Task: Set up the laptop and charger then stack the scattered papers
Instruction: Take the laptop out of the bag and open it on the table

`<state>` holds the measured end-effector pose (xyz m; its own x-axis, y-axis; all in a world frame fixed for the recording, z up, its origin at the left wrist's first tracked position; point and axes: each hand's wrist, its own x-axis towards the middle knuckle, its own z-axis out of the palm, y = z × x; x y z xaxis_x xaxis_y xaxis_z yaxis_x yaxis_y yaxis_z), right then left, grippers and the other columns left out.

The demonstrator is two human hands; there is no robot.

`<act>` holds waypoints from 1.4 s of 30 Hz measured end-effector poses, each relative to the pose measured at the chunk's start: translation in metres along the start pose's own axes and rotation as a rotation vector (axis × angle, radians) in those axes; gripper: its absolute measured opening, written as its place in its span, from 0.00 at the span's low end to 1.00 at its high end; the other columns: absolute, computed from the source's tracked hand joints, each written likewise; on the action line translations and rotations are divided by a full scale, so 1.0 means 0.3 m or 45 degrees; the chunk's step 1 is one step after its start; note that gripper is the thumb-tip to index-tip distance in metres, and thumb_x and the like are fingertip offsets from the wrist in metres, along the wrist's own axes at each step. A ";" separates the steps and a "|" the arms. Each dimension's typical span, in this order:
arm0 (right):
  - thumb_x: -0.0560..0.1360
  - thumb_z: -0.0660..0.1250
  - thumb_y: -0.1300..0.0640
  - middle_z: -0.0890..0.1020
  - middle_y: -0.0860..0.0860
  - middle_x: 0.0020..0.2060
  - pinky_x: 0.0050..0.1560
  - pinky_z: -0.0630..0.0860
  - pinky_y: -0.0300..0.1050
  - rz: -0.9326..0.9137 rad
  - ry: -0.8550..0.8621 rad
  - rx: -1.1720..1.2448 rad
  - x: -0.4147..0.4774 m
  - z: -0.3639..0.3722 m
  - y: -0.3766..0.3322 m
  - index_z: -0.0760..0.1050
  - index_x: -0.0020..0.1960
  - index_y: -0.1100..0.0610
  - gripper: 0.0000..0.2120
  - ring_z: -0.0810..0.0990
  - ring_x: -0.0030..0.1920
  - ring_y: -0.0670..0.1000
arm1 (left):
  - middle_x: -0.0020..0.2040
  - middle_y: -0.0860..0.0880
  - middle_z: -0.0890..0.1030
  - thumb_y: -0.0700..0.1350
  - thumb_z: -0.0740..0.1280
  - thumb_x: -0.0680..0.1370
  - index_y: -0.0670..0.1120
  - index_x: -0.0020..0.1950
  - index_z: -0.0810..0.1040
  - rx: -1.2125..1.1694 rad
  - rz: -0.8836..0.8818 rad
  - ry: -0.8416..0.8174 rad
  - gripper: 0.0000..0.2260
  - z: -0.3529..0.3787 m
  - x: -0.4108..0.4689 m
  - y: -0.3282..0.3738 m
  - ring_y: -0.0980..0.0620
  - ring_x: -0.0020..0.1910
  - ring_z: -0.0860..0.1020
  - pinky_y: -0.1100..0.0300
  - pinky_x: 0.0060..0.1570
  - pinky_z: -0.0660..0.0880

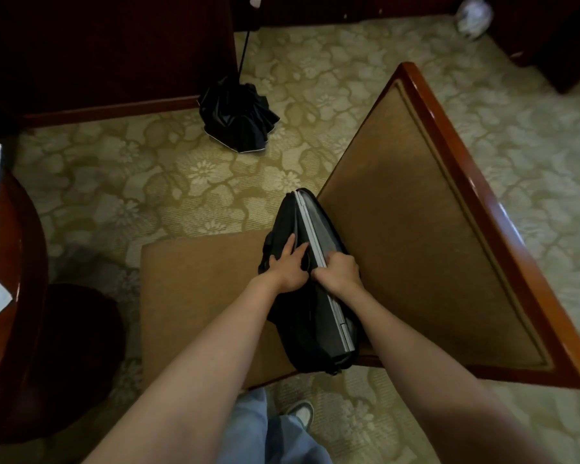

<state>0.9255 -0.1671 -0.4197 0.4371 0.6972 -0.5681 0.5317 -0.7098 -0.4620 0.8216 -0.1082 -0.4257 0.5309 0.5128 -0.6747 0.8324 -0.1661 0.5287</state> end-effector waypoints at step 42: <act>0.74 0.64 0.57 0.81 0.54 0.51 0.43 0.73 0.42 -0.664 0.133 0.305 -0.481 -0.428 -0.384 0.76 0.58 0.59 0.13 0.80 0.49 0.55 | 0.72 0.53 0.65 0.51 0.78 0.64 0.58 0.76 0.46 -1.419 0.168 0.941 0.51 -0.187 -0.478 -0.047 0.50 0.68 0.68 0.47 0.66 0.67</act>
<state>0.8943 -0.1729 -0.1971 0.2374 0.9582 -0.1596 0.5222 -0.2644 -0.8108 0.7248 -0.1323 -0.3074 0.0924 0.9362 -0.3391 0.0224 0.3385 0.9407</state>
